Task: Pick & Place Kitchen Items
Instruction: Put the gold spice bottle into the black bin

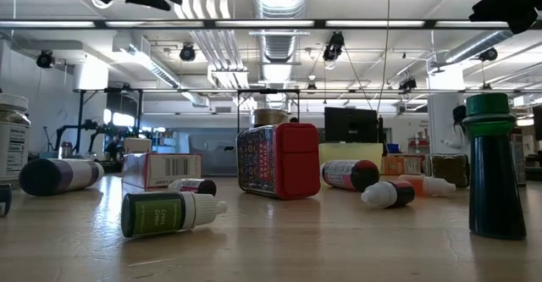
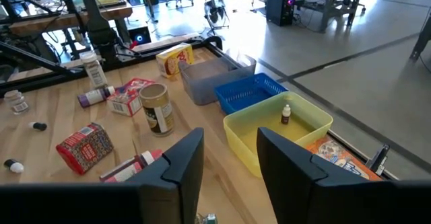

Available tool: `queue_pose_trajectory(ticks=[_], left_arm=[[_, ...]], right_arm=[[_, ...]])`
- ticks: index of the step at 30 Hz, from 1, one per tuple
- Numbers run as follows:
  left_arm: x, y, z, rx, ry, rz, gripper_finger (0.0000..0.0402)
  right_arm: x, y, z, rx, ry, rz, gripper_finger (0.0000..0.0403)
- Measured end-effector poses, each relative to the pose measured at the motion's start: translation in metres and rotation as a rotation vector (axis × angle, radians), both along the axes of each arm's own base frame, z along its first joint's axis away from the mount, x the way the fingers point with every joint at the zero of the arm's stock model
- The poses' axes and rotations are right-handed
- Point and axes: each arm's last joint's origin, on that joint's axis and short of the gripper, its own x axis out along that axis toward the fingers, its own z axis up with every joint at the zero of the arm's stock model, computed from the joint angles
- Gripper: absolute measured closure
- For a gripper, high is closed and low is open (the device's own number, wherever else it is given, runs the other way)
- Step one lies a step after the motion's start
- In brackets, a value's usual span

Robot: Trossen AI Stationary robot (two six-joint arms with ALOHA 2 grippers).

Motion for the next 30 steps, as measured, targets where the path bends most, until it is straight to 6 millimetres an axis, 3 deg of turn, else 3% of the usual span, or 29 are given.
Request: queue_pose_trajectory(ticks=[5, 15, 24, 30], left_arm=[[0.010, 0.010, 0.010, -0.023, 0.050, 0.045, 0.0230], [0.061, 0.014, 0.006, 0.000, 0.284, -0.254, 0.0238], [0.100, 0.019, -0.027, 0.014, 0.475, -0.307, 0.0238], [0.125, 0.015, -0.053, -0.058, 0.554, -0.464, 0.0238]], right_arm=[[0.000, 0.000, 0.000, 0.000, 0.000, 0.000, 0.0290], [0.000, 0.000, 0.000, 0.000, 0.000, 0.000, 0.0326], [0.000, 0.000, 0.000, 0.000, 0.000, 0.000, 0.0355], [0.000, 0.000, 0.000, 0.000, 0.000, 0.000, 0.0366]])
